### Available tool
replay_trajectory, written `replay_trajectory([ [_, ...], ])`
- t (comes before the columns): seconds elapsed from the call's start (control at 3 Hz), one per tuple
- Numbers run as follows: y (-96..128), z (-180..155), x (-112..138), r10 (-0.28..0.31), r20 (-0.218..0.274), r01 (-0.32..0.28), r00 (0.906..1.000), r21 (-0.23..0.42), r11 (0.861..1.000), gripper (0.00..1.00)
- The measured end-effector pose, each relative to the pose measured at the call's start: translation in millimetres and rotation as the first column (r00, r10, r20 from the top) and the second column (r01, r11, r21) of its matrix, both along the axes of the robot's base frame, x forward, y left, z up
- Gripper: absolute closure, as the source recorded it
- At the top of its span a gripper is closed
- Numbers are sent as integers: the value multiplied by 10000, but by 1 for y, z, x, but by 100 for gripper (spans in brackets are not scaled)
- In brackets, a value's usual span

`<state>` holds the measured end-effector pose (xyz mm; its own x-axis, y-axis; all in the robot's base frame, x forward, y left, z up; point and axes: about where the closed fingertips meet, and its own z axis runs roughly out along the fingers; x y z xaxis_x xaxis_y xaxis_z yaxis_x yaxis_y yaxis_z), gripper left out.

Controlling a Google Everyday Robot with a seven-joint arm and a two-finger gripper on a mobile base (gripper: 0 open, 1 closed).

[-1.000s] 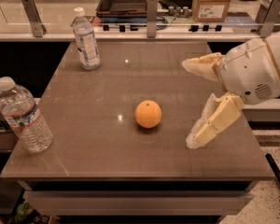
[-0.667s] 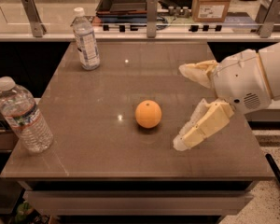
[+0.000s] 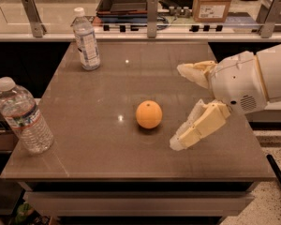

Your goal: Pick water bottle

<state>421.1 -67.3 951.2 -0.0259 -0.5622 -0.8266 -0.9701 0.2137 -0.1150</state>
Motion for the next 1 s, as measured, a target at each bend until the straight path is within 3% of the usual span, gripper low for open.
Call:
replay_trajectory([
  [0.33,22,-7,9,92,299,-112,9995,687,9976,0],
  [1.0,79,-16,26,633,973,-806,9932,1858,9793,0],
])
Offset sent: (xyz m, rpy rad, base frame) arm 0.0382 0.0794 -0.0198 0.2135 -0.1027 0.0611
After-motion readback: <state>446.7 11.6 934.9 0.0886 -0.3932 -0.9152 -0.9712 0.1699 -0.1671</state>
